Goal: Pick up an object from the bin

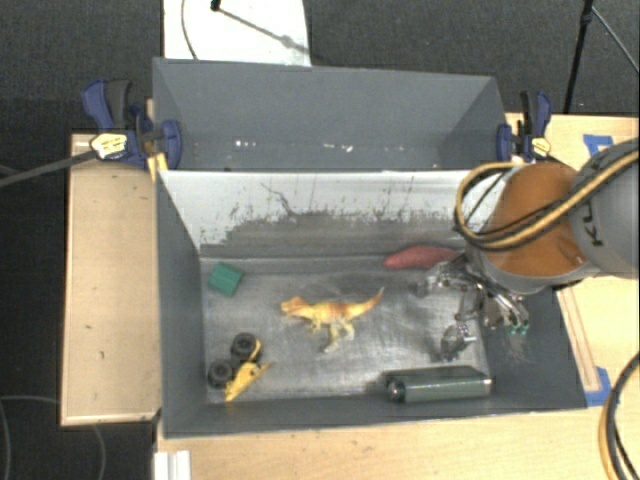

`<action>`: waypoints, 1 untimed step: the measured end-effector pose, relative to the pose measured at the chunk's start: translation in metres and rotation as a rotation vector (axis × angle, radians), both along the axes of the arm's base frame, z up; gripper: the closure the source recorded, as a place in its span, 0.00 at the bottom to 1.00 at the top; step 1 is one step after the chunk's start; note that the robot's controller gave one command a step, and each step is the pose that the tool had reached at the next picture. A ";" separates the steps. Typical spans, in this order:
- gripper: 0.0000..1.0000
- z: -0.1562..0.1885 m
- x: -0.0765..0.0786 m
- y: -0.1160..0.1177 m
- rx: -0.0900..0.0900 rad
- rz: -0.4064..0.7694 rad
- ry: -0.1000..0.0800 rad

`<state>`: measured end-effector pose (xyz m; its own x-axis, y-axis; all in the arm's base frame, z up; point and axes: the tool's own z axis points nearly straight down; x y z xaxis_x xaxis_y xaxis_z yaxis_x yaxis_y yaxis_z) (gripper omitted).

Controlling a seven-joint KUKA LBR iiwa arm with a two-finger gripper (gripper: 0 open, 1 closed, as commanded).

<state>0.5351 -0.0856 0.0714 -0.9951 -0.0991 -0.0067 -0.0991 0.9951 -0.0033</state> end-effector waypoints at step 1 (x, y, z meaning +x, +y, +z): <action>0.00 0.000 0.011 0.031 0.002 -0.094 0.000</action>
Offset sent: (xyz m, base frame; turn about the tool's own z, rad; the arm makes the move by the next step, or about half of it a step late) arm -0.0161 0.0613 -0.0014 0.0455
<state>0.5459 -0.0551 0.0718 -1.0000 -0.0048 -0.0073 -0.0048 1.0000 -0.0013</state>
